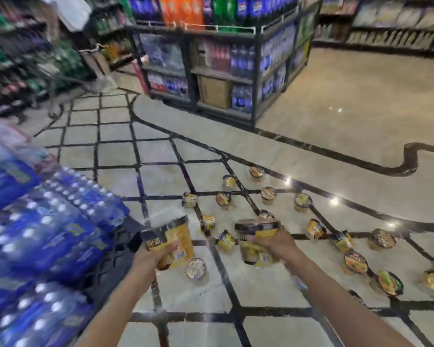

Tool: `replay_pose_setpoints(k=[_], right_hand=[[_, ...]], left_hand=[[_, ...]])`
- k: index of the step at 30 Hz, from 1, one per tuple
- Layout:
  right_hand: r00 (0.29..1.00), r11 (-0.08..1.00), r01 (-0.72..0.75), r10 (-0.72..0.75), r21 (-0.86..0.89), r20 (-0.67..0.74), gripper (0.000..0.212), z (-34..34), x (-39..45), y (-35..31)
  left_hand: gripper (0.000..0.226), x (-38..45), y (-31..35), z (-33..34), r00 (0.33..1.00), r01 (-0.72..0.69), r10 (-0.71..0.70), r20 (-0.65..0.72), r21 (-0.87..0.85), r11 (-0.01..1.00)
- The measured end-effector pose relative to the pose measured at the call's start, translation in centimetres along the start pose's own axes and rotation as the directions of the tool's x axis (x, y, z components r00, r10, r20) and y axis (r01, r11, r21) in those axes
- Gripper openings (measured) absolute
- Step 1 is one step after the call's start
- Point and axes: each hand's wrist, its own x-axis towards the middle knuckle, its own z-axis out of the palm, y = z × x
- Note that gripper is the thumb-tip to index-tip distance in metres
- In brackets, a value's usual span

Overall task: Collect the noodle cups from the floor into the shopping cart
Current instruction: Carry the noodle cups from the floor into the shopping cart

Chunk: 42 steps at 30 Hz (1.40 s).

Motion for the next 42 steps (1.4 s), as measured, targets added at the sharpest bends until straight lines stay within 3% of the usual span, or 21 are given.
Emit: replay_pose_setpoints(k=[2, 4, 5, 8, 11, 13, 14, 16, 19, 23, 25, 27, 29, 31, 33, 34, 38, 42], right_hand=[[0.994, 0.998, 0.048, -0.045, -0.032, 0.099, 0.099, 2.2, -2.2, -5.4], [0.960, 0.989, 0.145, -0.133, -0.032, 0.246, 0.068, 4.6, -5.4, -10.6], [0.937, 0.980, 0.195, -0.174, -0.041, 0.304, 0.056, 5.9, -7.0, -12.8], [0.853, 0.949, 0.313, -0.262, -0.039, 0.452, 0.062, 10.5, -11.6, -17.4], [0.707, 0.928, 0.369, -0.318, 0.054, 0.632, 0.045, 15.7, -17.2, -18.7], [0.597, 0.913, 0.405, -0.309, 0.054, 0.740, 0.048, 19.6, -20.7, -18.3], [0.557, 0.914, 0.400, -0.298, 0.064, 0.776, 0.056, 19.8, -21.1, -18.2], [0.304, 0.857, 0.515, -0.181, -0.001, 0.935, 0.079, 30.0, -31.8, -15.9], [0.301, 0.851, 0.523, -0.138, -0.043, 0.944, 0.099, 32.9, -33.3, -15.1], [0.067, 0.777, 0.627, 0.019, -0.057, 0.998, 0.102, 41.1, -46.2, -10.6], [-0.075, 0.759, 0.650, 0.091, -0.020, 0.993, 0.097, 44.3, -54.1, -7.9], [-0.164, 0.759, 0.651, 0.146, -0.004, 0.976, 0.094, 46.6, -62.0, -4.8], [-0.256, 0.762, 0.647, 0.195, 0.018, 0.947, 0.088, 48.3, -69.7, -1.5], [-0.341, 0.761, 0.647, 0.235, 0.046, 0.910, 0.080, 49.1, -76.8, 1.9], [-0.393, 0.752, 0.657, 0.280, 0.054, 0.876, 0.072, 50.3, -83.0, 4.9], [-0.411, 0.741, 0.668, 0.295, 0.065, 0.863, 0.070, 50.8, -85.8, 6.2], [-0.481, 0.736, 0.675, 0.374, 0.062, 0.793, 0.099, 53.1, -95.2, 11.1], [-0.499, 0.745, 0.666, 0.412, 0.033, 0.762, 0.045, 56.8, -102.3, 15.0]], left_hand=[[0.085, -3.5, 3.7, -4.4, 0.999, -0.016, 0.015, -0.039, -0.035, 0.999], [0.084, -7.1, 5.9, -8.8, 0.993, -0.063, 0.056, -0.107, -0.066, 0.996], [0.078, -9.1, 6.5, -10.8, 0.986, -0.081, 0.068, -0.154, -0.081, 0.993], [0.044, -16.7, 7.0, -15.6, 0.938, -0.182, 0.139, -0.317, -0.109, 0.977], [0.027, -24.8, 4.5, -19.8, 0.880, -0.252, 0.162, -0.446, -0.151, 0.956], [0.008, -30.7, 2.5, -22.3, 0.817, -0.315, 0.163, -0.553, -0.191, 0.930], [0.005, -31.1, 2.2, -22.5, 0.828, -0.279, 0.108, -0.550, -0.237, 0.931], [0.006, -46.2, -4.0, -27.5, 0.607, -0.372, 0.025, -0.795, -0.256, 0.892], [0.024, -49.5, -6.3, -29.4, 0.575, -0.408, 0.008, -0.818, -0.279, 0.869], [0.002, -64.6, -13.4, -32.0, 0.329, -0.502, -0.092, -0.940, -0.256, 0.826], [0.019, -72.0, -17.1, -32.0, 0.200, -0.514, -0.162, -0.966, -0.244, 0.822], [0.039, -79.2, -21.1, -31.6, 0.084, -0.522, -0.211, -0.974, -0.223, 0.823], [0.020, -86.1, -24.7, -30.8, -0.022, -0.517, -0.273, -0.962, -0.222, 0.826], [0.023, -92.5, -27.4, -29.8, -0.126, -0.513, -0.321, -0.939, -0.215, 0.831], [0.042, -98.2, -30.1, -28.9, -0.224, -0.496, -0.347, -0.911, -0.200, 0.845], [0.041, -100.6, -31.3, -28.4, -0.265, -0.506, -0.369, -0.891, -0.197, 0.840], [0.031, -107.8, -35.4, -27.8, -0.377, -0.529, -0.425, -0.823, -0.186, 0.828], [0.069, -111.9, -38.6, -29.9, -0.416, -0.514, -0.431, -0.801, -0.184, 0.838]])
